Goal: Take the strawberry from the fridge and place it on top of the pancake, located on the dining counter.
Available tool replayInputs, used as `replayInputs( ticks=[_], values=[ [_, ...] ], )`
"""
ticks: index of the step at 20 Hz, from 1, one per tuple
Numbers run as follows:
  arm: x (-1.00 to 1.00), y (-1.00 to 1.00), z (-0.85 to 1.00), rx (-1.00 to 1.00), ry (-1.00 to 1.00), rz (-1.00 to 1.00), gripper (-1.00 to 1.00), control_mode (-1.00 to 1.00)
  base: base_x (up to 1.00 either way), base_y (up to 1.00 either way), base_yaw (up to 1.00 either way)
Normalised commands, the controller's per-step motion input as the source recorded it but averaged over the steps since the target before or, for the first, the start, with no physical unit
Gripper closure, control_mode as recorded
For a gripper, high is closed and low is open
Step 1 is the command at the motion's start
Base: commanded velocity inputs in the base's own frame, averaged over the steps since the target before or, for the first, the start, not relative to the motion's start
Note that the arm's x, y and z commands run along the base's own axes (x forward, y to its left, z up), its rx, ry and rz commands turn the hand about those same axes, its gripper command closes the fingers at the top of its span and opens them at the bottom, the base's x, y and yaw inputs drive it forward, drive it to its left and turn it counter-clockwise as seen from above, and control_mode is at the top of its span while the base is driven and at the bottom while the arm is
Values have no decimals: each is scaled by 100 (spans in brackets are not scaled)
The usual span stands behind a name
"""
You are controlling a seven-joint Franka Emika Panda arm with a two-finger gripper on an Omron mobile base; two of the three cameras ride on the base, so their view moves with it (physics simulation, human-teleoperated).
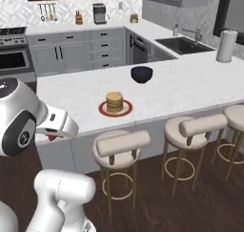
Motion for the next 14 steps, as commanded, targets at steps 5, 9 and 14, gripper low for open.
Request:
replayInputs(
  ticks=[5, 9, 14],
  values=[
    [0, 0, 0, 0, 0, 0, 100, 100, 0, -86, 76],
    [0, 0, 0, 0, 0, 0, 100, 100, 0, -100, 64],
    [0, 0, 0, 0, 0, 0, 100, 100, 0, -90, 42]
  ],
)
